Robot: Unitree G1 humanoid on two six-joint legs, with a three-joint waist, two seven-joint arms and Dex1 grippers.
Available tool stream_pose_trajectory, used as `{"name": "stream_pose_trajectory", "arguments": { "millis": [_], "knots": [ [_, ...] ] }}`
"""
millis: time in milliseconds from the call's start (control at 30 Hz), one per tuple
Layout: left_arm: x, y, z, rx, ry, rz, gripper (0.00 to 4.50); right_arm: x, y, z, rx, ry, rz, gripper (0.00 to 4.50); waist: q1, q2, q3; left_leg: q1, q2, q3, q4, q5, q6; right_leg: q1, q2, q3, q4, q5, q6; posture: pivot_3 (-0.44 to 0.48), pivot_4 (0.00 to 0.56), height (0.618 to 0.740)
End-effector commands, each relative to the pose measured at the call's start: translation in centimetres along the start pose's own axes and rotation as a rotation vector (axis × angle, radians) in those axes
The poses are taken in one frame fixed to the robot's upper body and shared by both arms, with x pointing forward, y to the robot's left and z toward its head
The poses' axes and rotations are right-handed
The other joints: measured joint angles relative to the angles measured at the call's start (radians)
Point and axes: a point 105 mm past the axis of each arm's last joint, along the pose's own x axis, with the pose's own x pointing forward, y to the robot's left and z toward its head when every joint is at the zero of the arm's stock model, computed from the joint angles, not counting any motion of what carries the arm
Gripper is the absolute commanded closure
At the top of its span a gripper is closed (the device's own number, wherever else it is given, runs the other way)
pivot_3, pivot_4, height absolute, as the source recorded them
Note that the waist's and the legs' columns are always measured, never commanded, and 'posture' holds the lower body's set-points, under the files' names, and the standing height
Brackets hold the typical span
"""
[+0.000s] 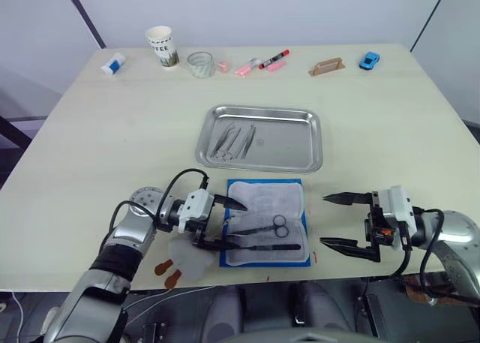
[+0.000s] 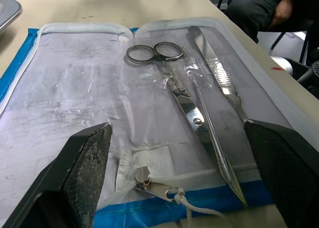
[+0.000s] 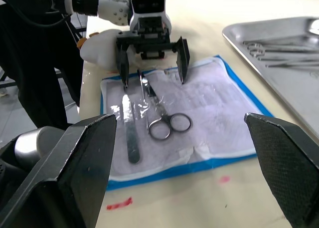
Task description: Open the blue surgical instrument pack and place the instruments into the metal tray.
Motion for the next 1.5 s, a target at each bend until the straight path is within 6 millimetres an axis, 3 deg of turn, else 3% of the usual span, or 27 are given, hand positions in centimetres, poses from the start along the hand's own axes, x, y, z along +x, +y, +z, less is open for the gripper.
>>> {"name": "stream_pose_trajectory", "arguments": {
  "millis": [33,300,867,1200,1500],
  "knots": [
    [0.1,-1.6,-1.8,-0.066,0.049,-0.078,0.04,0.5,0.1,0.6,-0.016,-0.021,0.026,0.0,0.0,0.0,0.0,0.0,0.0,0.0,0.0,0.0,0.0,0.0,0.0,0.0,0.0,0.0,0.0,0.0,0.15,0.737],
    [0.0,-1.8,-1.9,-0.072,0.049,-0.079,0.04,2.3,-0.1,0.6,-0.033,0.021,0.061,0.0,-0.002,0.001,0.0,0.01,0.0,0.0,-0.001,-0.002,0.003,0.01,0.0,0.0,-0.001,-0.001,0.0,0.0,0.15,0.737],
    [-0.2,-2.1,-2.7,-0.084,0.064,-0.078,0.04,9.1,-1.7,-0.6,-0.14,0.283,0.095,0.0,-0.001,0.004,-0.002,0.01,0.0,0.0,-0.001,-0.002,0.004,0.01,0.0,0.0,0.0,-0.001,-0.001,0.0,0.15,0.737],
    [-0.4,-2.5,-3.0,-0.095,0.067,-0.076,0.04,10.4,-1.6,-1.9,-0.12,0.373,0.091,0.0,-0.007,0.005,-0.003,0.01,0.0,0.0,-0.001,-0.002,0.004,0.009,0.0,0.0,0.0,-0.001,-0.001,0.0,0.15,0.737],
    [-0.3,-2.5,-2.9,-0.096,0.066,-0.081,0.04,9.1,-1.3,-2.2,-0.123,0.381,0.134,0.0,-0.008,0.005,-0.003,0.01,0.0,0.0,-0.001,-0.003,0.004,0.009,0.0,0.0,0.0,-0.001,-0.001,0.0,0.15,0.737]
  ]
}}
